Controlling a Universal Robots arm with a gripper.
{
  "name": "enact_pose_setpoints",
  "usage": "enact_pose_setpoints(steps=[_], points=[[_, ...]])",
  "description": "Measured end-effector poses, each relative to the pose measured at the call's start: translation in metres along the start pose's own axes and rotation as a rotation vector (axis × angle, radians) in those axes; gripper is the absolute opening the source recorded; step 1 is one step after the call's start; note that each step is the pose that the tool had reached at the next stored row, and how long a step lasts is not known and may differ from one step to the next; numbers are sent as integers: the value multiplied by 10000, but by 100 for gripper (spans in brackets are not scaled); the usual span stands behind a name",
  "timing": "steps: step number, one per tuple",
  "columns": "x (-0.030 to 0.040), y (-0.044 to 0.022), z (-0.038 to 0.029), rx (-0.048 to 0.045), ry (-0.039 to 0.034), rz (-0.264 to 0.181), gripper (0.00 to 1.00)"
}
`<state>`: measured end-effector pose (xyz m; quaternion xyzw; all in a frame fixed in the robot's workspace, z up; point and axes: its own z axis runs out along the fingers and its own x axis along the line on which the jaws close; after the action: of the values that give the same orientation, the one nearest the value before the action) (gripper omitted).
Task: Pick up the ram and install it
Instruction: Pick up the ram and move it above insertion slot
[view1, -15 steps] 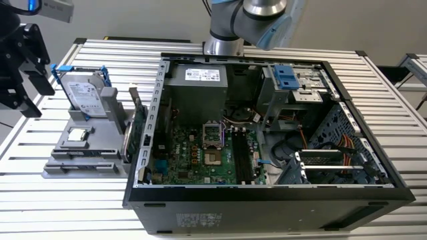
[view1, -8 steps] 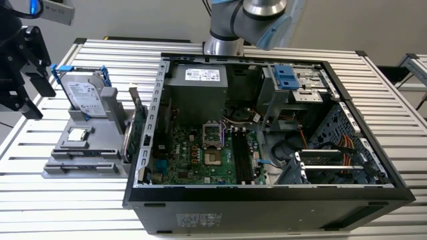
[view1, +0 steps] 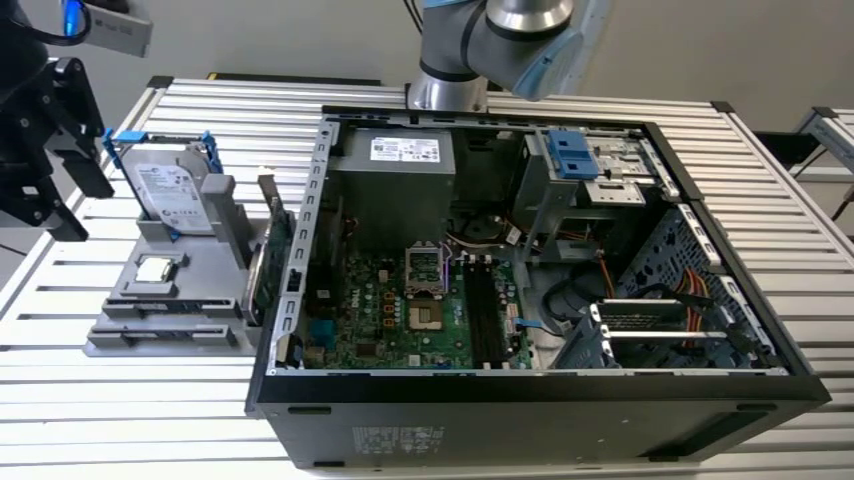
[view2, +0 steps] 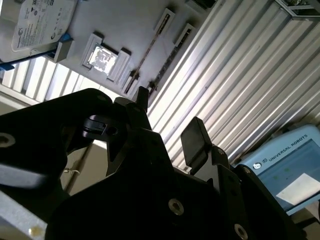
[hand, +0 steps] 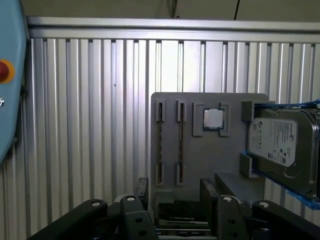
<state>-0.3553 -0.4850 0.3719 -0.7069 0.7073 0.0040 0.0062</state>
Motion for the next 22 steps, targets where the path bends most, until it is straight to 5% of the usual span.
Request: enact_pose_setpoints(steps=[22], points=[[1,0,104,-6,0,43,100]])
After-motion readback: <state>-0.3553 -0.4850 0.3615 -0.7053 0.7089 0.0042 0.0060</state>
